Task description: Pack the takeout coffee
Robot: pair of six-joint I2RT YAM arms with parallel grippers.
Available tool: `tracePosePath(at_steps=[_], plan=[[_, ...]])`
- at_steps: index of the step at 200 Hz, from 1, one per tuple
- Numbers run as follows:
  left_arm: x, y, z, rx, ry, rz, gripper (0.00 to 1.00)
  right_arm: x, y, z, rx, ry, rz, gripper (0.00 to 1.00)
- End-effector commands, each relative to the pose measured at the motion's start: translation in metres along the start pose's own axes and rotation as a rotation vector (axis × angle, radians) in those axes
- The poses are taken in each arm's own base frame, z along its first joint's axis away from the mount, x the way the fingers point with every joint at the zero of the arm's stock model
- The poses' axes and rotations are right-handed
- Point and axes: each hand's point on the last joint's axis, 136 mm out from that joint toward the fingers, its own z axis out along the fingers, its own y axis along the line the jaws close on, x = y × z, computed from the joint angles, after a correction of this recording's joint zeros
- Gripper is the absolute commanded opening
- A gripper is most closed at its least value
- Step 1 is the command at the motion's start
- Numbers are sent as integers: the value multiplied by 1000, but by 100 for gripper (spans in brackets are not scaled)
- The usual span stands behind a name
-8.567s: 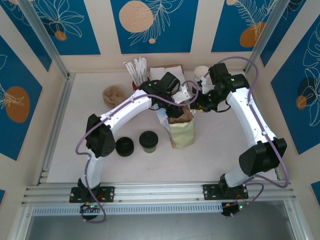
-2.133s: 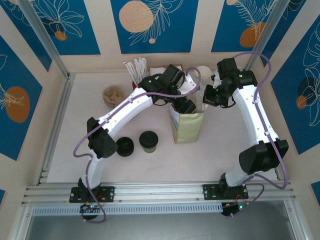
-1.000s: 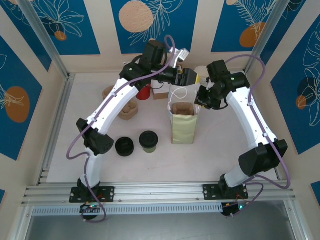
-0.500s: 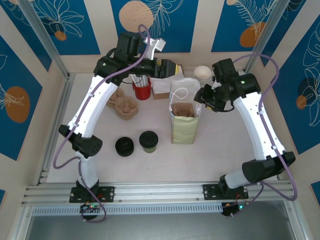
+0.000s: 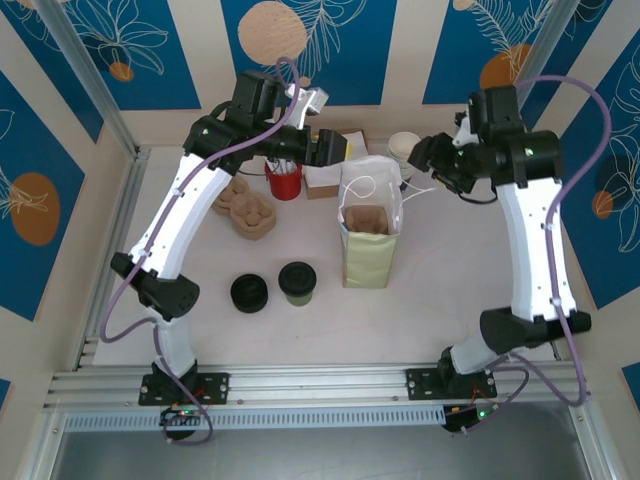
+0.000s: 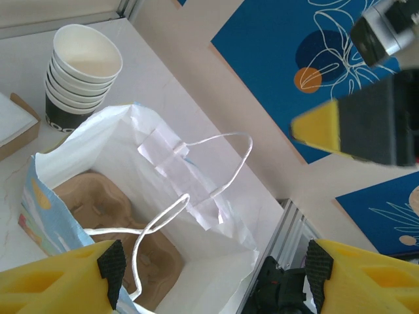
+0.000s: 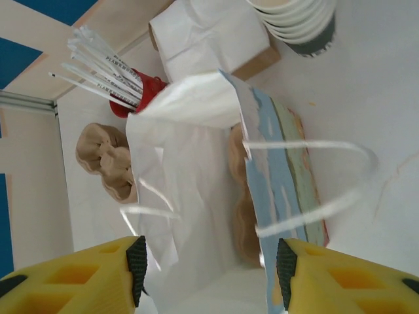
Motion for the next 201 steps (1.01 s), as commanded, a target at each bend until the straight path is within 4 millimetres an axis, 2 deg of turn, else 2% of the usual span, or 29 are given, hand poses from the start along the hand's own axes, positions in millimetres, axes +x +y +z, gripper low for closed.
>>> tracePosePath(at_steps=[1, 25, 53, 81, 107, 126, 151, 185, 201], plan=[[1, -6, -23, -26, -24, 36, 74, -12, 6, 38, -17, 75, -81, 58], [3, -4, -26, -45, -20, 35, 74, -23, 1, 71, 16, 116, -126, 59], [6, -1, -28, -63, -14, 32, 74, -30, -7, 100, 49, 145, -159, 59], [9, 4, -28, -80, -1, 27, 74, -24, -14, 123, 85, 195, -176, 58], [9, 6, -29, -90, -4, 26, 74, -16, -11, 133, 82, 221, -212, 54], [12, 7, -28, -95, 0, 22, 74, -10, -6, 135, 71, 224, -246, 49], [14, 9, -28, -97, 0, 12, 74, -5, -4, 135, 77, 230, -260, 28], [14, 7, -31, -92, -11, 26, 75, -7, 15, 105, 4, 150, -282, 6], [14, 5, -31, -85, -20, 25, 75, -6, 22, 88, -30, 95, -280, 2]])
